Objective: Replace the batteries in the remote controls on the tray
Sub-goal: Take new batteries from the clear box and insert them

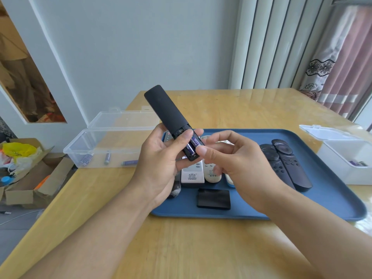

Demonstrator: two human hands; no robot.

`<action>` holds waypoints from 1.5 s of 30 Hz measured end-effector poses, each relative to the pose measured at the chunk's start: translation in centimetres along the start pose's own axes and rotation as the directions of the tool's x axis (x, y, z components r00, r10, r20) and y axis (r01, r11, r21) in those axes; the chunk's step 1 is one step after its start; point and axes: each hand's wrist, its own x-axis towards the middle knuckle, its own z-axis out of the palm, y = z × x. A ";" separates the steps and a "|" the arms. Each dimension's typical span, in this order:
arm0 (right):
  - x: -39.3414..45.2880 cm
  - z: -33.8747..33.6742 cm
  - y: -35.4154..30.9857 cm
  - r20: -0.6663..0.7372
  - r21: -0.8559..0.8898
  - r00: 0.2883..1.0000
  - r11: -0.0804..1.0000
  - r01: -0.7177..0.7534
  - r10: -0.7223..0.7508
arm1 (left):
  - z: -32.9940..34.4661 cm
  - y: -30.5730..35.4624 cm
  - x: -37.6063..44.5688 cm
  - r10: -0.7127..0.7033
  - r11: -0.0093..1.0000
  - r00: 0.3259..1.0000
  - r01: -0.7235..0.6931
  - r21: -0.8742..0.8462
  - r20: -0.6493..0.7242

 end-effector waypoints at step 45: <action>-1.4 -1.6 -3.0 0.243 -0.970 0.936 0.070 0.233 0.255 | -0.5 -0.2 0.4 -0.064 0.998 0.997 0.064 0.000 0.047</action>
